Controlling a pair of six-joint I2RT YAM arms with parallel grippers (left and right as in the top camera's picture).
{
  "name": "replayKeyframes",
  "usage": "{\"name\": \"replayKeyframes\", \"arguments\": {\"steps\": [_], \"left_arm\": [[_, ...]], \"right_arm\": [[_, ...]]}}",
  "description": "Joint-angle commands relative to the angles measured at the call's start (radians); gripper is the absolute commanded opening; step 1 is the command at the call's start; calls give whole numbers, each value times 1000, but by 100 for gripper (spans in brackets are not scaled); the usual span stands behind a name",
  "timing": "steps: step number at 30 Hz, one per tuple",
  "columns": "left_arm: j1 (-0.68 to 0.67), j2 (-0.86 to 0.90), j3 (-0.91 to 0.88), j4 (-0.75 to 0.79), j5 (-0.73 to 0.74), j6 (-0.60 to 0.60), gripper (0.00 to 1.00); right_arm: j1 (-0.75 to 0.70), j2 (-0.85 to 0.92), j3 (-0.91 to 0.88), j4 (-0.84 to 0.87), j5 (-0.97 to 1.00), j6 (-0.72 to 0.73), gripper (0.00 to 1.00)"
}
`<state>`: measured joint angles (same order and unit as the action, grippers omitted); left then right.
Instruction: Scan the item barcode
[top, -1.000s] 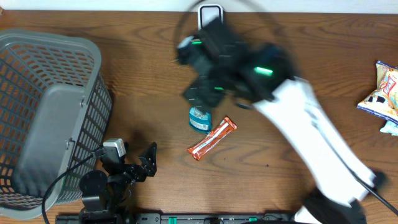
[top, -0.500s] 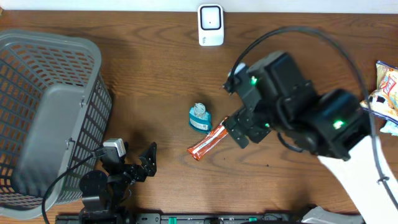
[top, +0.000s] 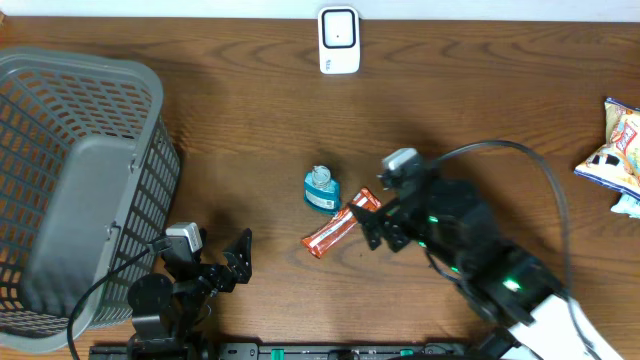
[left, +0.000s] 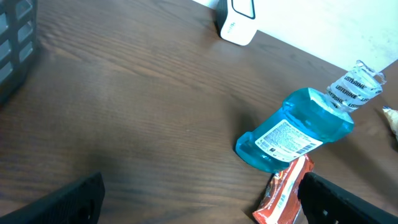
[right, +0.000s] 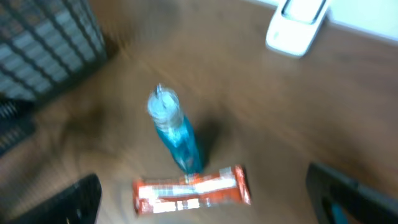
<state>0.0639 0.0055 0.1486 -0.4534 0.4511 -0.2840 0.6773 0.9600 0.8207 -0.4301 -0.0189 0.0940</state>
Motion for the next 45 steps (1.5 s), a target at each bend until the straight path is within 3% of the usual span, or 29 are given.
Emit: {"name": "replayKeyframes", "arguments": {"steps": [1,8,19,31,45], "left_arm": [[5,-2,-14,-21,12,10,99],[5,-2,-14,-21,12,9,99],[5,-2,-14,-21,12,9,99],[5,-2,-14,-21,12,9,99],[5,-2,-14,-21,12,9,99]], "right_arm": [[-3,85,-62,84,-100,-11,99],[-6,343,58,169,-154,-77,99],[-36,676,366,19,-198,-186,99],[-34,758,367,20,-286,-246,98],[-34,822,364,30,-286,-249,75]]}}
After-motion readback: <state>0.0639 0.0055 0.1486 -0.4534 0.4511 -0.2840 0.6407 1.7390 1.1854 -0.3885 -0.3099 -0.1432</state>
